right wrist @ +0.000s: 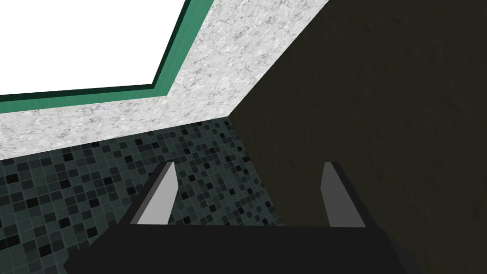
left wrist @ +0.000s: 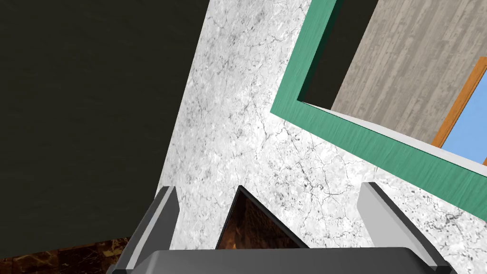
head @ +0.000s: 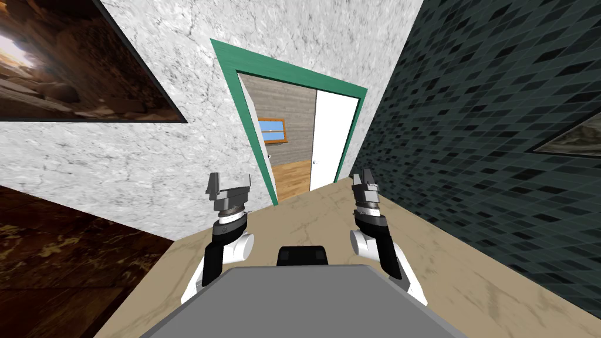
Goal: Push the door open
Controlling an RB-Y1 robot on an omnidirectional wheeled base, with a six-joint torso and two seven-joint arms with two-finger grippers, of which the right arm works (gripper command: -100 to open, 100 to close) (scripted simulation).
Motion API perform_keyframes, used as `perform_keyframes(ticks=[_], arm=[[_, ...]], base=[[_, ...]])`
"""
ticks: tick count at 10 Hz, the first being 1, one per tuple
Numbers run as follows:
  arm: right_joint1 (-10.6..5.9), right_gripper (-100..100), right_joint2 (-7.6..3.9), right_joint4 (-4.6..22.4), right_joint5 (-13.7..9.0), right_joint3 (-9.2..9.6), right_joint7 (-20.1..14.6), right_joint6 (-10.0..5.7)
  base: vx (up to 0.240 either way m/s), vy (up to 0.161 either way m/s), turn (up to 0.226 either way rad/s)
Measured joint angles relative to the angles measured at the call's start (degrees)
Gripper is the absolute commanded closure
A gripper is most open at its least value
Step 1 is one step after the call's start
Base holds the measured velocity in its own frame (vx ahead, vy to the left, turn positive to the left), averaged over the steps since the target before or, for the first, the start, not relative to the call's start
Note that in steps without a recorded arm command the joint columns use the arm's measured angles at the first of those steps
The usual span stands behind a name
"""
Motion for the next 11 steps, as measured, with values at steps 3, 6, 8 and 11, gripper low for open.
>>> perform_keyframes(ticks=[3,6,8,11], arm=[[-1.04,-100,-1.3,3.1,-0.2,0.35,0.0,-0.72],[-2.67,-100,-2.73,7.2,-0.6,0.64,-0.1,-1.6],[-3.28,-100,-3.49,9.8,-0.8,1.11,-0.1,-2.32],[-4.67,-100,-4.4,12.8,-1.1,1.22,-0.3,-2.73]], base=[[0.127,-0.011,0.027],[0.126,-0.066,0.035],[0.109,-0.049,0.021],[0.081,-0.047,0.022]])
